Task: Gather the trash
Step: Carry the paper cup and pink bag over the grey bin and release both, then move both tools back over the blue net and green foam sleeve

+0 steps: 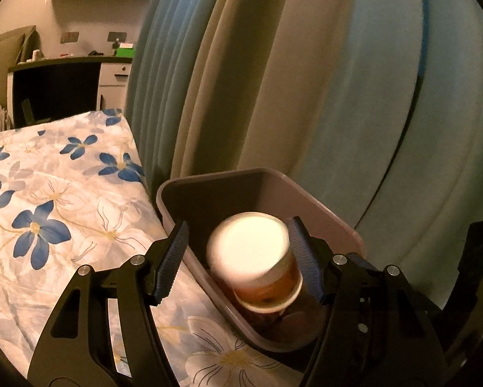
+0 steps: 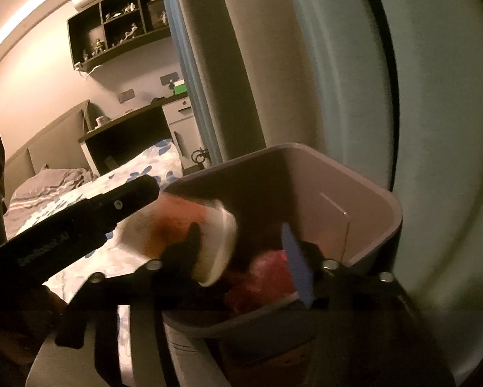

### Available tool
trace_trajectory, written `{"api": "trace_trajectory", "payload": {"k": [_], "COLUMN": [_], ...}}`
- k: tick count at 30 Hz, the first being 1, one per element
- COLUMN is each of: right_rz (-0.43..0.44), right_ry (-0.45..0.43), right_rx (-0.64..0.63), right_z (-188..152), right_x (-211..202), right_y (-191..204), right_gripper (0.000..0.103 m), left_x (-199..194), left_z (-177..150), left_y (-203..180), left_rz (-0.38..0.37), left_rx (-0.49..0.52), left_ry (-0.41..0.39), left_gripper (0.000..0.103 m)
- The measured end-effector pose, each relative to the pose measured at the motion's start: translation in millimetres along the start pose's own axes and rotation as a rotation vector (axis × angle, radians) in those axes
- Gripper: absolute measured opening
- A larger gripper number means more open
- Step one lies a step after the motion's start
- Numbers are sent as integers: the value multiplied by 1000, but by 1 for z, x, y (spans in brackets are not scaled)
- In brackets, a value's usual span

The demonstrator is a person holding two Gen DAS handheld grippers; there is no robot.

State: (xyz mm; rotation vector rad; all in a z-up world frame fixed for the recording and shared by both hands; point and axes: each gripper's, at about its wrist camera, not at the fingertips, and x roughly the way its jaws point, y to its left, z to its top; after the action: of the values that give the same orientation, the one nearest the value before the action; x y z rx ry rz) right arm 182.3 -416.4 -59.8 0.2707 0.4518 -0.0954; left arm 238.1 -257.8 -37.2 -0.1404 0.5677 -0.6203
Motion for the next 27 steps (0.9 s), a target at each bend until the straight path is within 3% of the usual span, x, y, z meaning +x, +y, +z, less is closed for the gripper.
{"api": "trace_trajectory", "payload": {"k": [5,10,14,27], "right_rz": [-50,-73,-80,-56], "right_ry": [-21,-22,-33,-75], "right_rx": [34,39,44,39], "right_z": [-2,-2,-1,3], "right_x": [-3,-4,-8,-25], "right_y": [-10,-14,-16,2], "right_gripper": [66,67,67,77], "left_x": [8,7,0,-54], "left_z": [-5,-7,-7,-10], "left_y": [-1,2,7,42], "left_rz": [-12,6,37,218], "left_rx": [4,-10,-23,-60], "left_ry": [37,43,31,6], "left_gripper": [64,82,89,96]}}
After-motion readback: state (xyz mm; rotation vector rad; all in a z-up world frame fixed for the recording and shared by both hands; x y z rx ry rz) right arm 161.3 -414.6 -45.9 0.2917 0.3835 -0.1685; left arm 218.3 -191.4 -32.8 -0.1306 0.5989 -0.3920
